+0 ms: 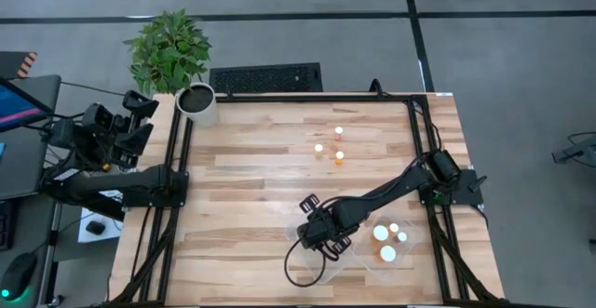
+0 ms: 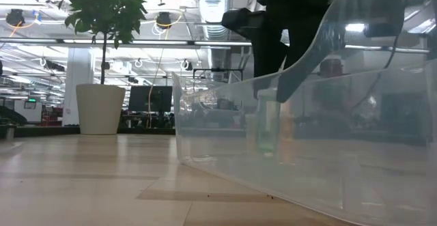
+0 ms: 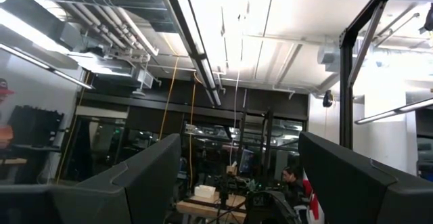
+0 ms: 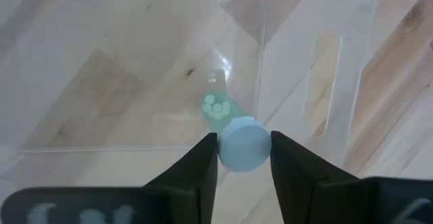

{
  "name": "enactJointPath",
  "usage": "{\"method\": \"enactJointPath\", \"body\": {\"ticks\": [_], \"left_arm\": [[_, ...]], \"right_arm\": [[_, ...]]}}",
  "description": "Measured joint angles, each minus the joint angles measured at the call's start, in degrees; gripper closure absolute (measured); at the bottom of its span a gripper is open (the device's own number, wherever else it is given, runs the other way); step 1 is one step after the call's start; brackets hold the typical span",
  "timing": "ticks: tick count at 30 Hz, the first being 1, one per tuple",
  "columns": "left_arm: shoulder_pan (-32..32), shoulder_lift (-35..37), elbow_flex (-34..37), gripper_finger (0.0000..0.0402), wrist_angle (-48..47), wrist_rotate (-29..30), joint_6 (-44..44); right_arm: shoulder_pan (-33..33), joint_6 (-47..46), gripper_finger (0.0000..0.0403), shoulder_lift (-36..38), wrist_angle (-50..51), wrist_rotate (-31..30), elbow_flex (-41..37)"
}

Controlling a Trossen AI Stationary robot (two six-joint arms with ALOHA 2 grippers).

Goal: Pick and place medicine bottles into bin by pill shape (circle, oval)
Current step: Put the green pill bottle into the left transparent bin, then put the orange pill bottle into the left transparent bin

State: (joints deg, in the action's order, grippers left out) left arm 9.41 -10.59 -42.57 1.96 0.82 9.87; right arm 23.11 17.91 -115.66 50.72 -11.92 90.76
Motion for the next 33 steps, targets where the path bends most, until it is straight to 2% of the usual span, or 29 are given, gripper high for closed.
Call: {"method": "enactJointPath", "body": {"ticks": [5,12,19,22,28,33], "left_arm": [[0.0,0.0,0.0,0.0109,0.0,0.0,0.0],[0.0,0.0,0.0,0.0109,0.0,0.5,-0.4],[0.0,0.0,0.0,0.0109,0.1,1.6,0.0],[0.0,0.2,0.0,0.0109,0.1,2.3,1.5],[0.0,3.4,-0.1,0.0109,-2.9,7.5,2.9],[0.0,10.6,-0.1,0.0109,-14.5,10.1,3.0]], "right_arm": [[0.0,0.0,0.0234,0.0,-0.2,0.0,0.0],[0.0,-0.7,0.0215,0.0,0.4,0.0,0.3],[-0.2,-3.8,0.0193,1.4,12.4,0.2,7.5],[-1.6,-4.2,0.0187,4.7,15.9,1.0,9.2],[-9.9,-8.1,0.0184,14.8,19.4,-2.6,7.8],[-20.7,-10.4,0.0184,24.0,15.8,-3.0,-1.3]]}}
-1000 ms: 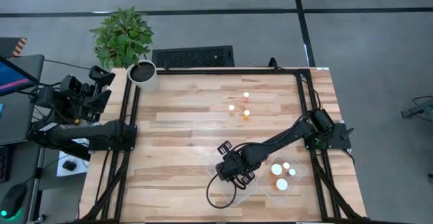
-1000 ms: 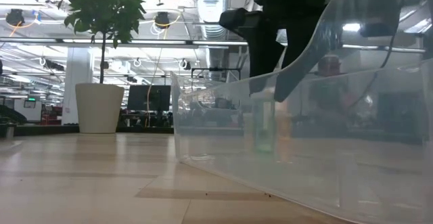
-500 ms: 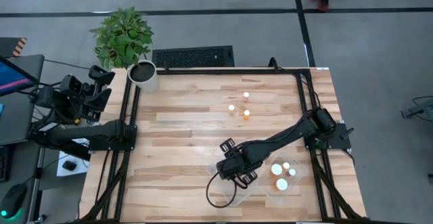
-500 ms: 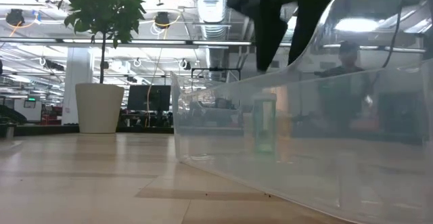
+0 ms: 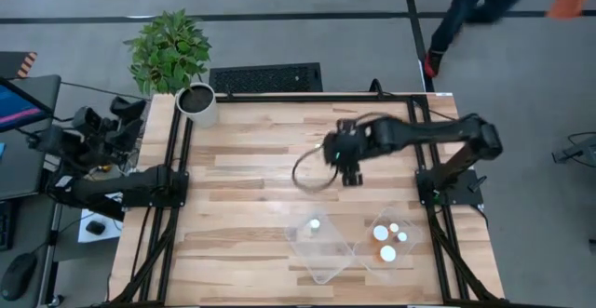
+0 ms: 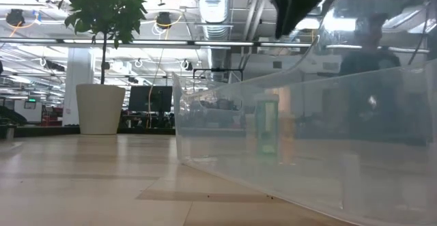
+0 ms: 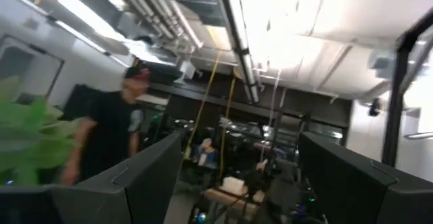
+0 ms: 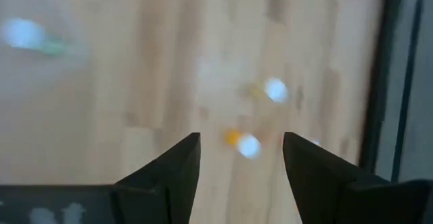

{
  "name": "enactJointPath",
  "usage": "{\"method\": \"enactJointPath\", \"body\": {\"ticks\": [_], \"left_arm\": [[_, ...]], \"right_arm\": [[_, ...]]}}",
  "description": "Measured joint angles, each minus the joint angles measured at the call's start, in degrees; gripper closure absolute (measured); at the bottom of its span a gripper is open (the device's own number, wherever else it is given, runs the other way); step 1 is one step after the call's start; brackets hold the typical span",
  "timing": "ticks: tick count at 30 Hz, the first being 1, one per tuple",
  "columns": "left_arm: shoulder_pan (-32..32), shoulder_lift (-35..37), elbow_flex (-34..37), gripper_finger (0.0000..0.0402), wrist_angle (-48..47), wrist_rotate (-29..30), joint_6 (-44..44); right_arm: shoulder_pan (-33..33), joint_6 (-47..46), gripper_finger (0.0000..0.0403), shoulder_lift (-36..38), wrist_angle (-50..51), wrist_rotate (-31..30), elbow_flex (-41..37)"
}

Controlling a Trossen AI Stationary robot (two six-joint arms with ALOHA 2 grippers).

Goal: Pick and place medicine bottles into bin by pill shape (circle, oval)
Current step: Put the orange pill bottle into the left transparent bin

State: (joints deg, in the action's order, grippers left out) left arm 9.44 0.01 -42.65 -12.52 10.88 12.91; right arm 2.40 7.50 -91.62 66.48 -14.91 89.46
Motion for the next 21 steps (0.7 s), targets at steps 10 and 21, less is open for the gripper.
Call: {"method": "enactJointPath", "body": {"ticks": [10,21], "left_arm": [[0.5,-2.2,1.7,0.0109,-9.8,0.4,0.5],[0.5,-1.7,14.9,0.0109,-8.5,-3.2,5.8]], "right_arm": [[-12.7,5.9,0.0184,6.0,-18.5,7.4,-21.3],[-14.3,11.1,0.0184,0.0,-23.1,11.4,-24.2]]}}
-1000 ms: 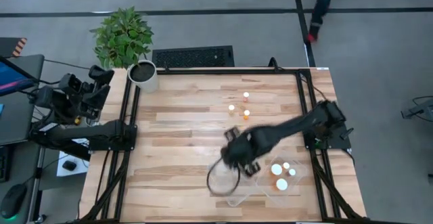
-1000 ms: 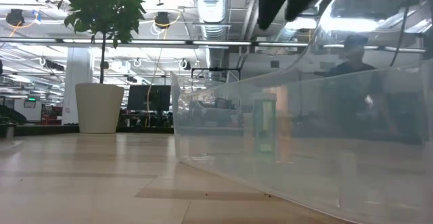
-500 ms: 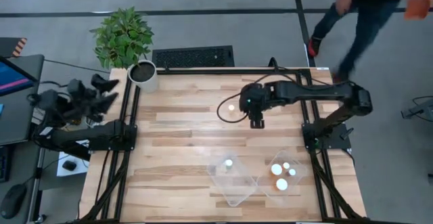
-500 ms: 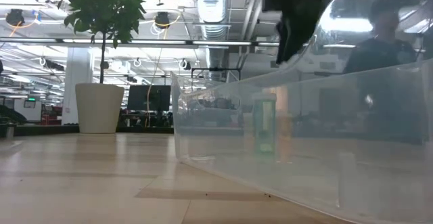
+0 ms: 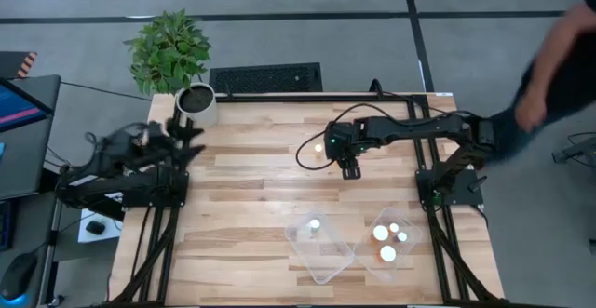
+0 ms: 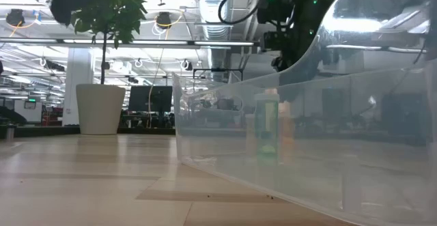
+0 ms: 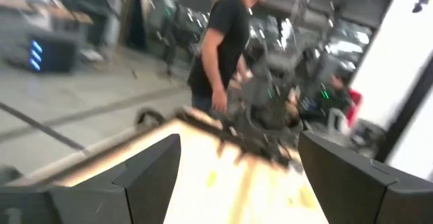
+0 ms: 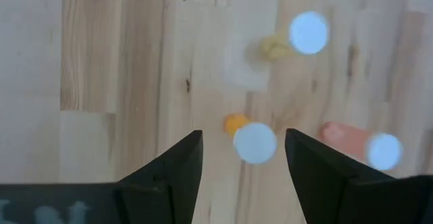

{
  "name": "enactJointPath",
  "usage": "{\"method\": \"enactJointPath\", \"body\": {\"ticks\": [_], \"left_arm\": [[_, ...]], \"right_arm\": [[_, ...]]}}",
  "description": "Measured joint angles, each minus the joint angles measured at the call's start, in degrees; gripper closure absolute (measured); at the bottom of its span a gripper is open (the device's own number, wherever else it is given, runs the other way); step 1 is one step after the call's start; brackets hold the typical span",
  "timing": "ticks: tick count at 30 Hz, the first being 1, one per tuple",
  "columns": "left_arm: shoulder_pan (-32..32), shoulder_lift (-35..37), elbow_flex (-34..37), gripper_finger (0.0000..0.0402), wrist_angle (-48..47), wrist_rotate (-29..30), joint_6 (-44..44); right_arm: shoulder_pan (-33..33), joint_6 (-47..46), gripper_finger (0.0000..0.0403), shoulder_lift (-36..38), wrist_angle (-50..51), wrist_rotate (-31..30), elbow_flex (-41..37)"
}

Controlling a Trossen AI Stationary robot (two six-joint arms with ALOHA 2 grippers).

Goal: Pick and place medicine bottles into bin by pill shape (circle, oval)
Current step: Put the orange pill bottle into the left transparent bin

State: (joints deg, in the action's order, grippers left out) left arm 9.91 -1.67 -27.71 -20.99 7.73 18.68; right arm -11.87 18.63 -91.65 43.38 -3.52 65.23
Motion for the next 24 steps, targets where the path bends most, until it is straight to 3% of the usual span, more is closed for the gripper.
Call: {"method": "enactJointPath", "body": {"ticks": [11,24], "left_arm": [[-0.1,1.0,16.3,0.0109,10.0,-11.3,4.7],[-0.5,0.4,23.9,0.0109,13.7,-11.7,4.2]], "right_arm": [[-1.2,2.3,0.0184,-2.4,-0.5,0.4,0.0],[-3.7,3.8,0.019,-2.4,-1.2,3.6,0.0]]}}
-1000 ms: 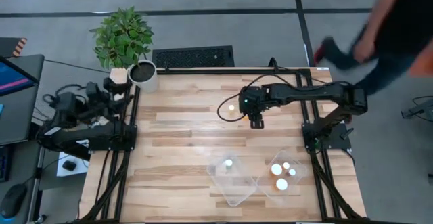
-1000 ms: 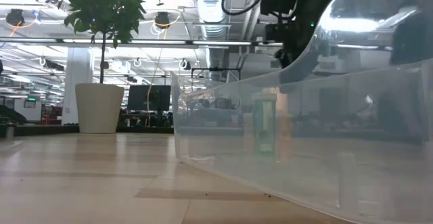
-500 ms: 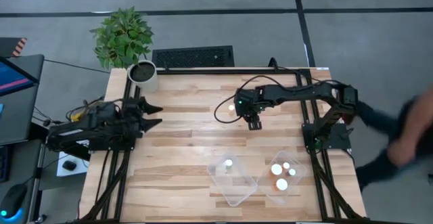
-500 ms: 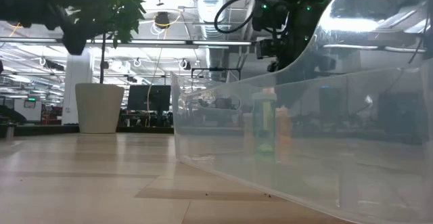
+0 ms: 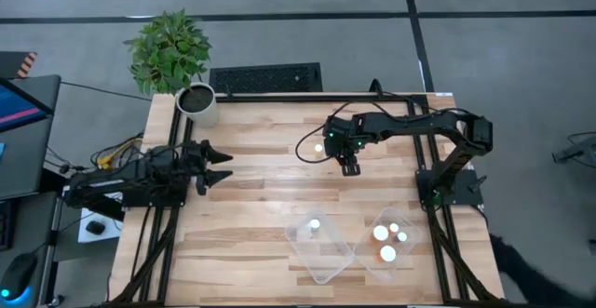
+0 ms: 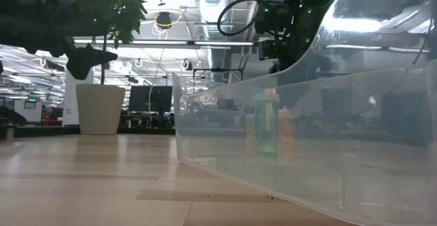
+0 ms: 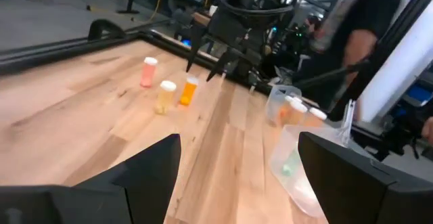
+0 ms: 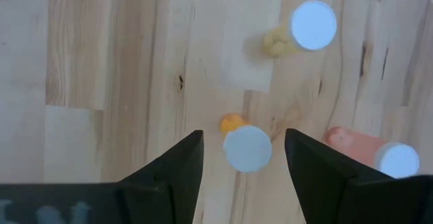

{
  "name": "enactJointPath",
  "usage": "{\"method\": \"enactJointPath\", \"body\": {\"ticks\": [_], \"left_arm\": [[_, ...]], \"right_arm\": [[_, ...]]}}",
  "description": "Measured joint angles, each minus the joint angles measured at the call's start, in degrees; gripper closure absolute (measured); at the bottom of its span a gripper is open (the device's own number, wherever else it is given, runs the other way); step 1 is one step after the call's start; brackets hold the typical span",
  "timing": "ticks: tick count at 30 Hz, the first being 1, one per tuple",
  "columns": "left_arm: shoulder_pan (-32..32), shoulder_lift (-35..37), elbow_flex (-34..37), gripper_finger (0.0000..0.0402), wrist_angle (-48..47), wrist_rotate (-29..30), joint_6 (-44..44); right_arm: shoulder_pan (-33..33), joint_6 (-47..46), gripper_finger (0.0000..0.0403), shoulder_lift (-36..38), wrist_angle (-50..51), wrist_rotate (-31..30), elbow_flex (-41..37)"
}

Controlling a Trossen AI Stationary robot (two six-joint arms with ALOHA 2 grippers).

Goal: Pick and place medicine bottles into bin by pill shape (circle, oval)
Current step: Put the orange pill bottle into the left transparent bin

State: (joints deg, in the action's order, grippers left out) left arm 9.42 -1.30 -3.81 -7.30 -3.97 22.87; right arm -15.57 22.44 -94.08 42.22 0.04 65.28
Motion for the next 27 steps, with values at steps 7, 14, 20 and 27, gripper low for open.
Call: {"method": "enactJointPath", "body": {"ticks": [7,14,20,27], "left_arm": [[-3.3,-0.7,0.3,0.0109,0.4,6.1,-8.5],[-6.6,-0.7,0.3,0.0109,1.0,13.8,-18.2],[-7.1,-0.7,0.3,0.0109,1.4,18.6,-22.5],[-7.1,-0.7,0.3,0.0109,1.5,20.9,-26.9]], "right_arm": [[0.0,0.6,0.0193,0.0,-1.1,0.1,0.0],[-0.3,1.3,0.0194,0.0,-1.0,0.1,0.0],[-0.3,1.5,0.0194,0.0,-0.9,0.1,0.0],[-0.2,0.1,0.0196,0.0,-0.9,0.1,0.0]]}}
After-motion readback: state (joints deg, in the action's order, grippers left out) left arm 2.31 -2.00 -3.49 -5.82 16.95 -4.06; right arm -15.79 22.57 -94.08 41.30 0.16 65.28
